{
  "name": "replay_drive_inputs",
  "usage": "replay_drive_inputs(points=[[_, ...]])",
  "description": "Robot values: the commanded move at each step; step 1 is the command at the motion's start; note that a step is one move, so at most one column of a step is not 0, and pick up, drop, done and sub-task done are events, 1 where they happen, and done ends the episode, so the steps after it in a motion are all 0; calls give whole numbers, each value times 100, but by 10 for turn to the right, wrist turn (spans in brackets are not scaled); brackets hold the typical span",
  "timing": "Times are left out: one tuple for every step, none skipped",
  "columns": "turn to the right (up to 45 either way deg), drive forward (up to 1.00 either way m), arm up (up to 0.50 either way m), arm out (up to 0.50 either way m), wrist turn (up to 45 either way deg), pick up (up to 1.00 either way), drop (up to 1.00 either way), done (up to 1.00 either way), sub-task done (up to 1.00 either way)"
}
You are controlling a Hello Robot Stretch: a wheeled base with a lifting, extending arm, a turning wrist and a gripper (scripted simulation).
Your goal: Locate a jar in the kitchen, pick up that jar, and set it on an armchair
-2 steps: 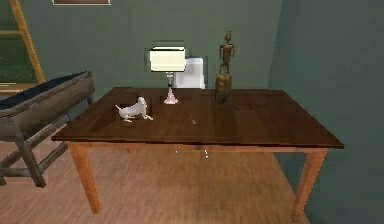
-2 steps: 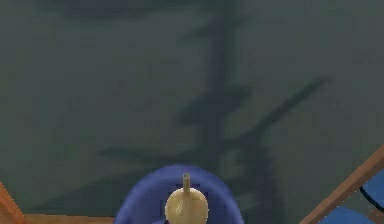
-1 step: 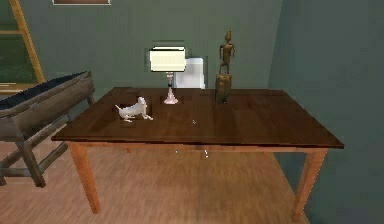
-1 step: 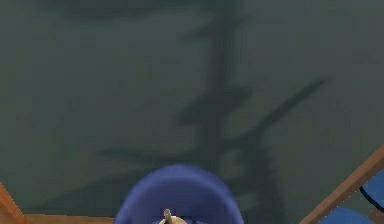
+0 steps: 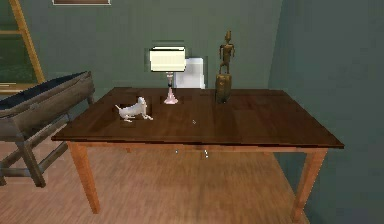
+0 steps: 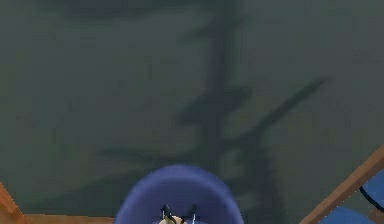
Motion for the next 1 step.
replay_drive_inputs(points=[[0, 0, 0, -8, 0, 0, 0, 0, 0]])
